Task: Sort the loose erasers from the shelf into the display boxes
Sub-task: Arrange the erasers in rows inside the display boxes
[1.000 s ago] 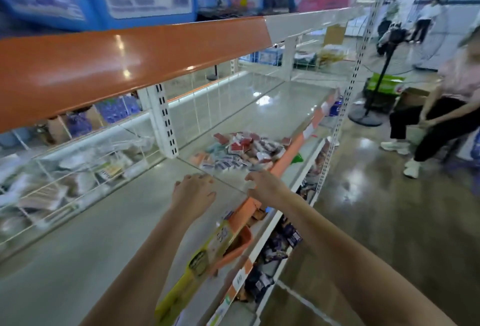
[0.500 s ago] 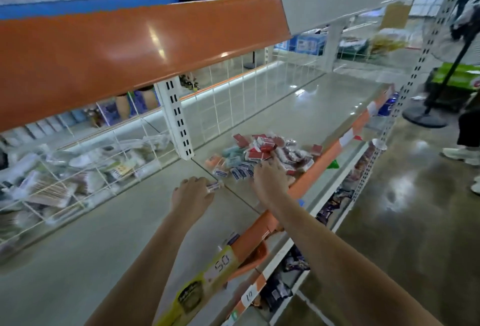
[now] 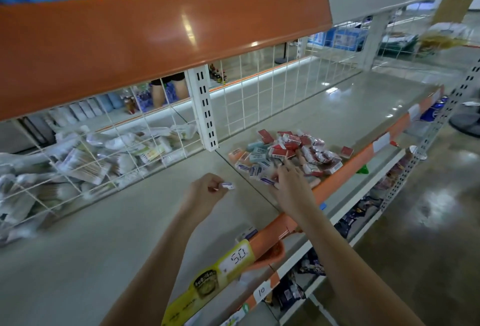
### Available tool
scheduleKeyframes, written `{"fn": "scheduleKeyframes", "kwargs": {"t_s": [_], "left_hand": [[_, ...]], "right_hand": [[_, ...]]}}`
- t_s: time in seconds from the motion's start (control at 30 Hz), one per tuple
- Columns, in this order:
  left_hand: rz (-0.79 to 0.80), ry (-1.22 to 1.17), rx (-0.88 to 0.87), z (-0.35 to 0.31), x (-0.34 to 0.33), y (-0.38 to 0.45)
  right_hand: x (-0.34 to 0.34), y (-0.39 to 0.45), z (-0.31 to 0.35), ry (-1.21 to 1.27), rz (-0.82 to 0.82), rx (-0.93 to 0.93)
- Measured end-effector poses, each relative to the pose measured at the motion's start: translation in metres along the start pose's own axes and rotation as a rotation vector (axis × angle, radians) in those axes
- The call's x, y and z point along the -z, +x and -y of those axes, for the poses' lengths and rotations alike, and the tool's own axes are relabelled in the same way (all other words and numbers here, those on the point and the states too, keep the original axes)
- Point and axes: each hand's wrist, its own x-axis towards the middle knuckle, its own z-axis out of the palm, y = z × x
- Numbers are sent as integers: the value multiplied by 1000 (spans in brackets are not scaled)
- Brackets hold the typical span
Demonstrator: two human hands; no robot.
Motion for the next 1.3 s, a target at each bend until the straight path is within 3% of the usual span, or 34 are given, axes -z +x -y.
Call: {"fn": "scheduleKeyframes", "kwargs": {"t_s": [0.23,0.43,0.63,1.1,1.3], "left_hand": [[-64,-666,236,4,41,-47],[-165,-922,285,22,80,-81],[-314,-984,333,36,108,-99],[-272,-1133,366,30,130,-124],[-277,-964,401,37,144,-144]], "right_hand": [[1,-27,60,236,27,216],[-21,-39,111,321,-24,364],[-35,-52,150,365,-34,509],[-33,-67,172,390,-59,606],[-36,-74,187,417,-16,646]]}}
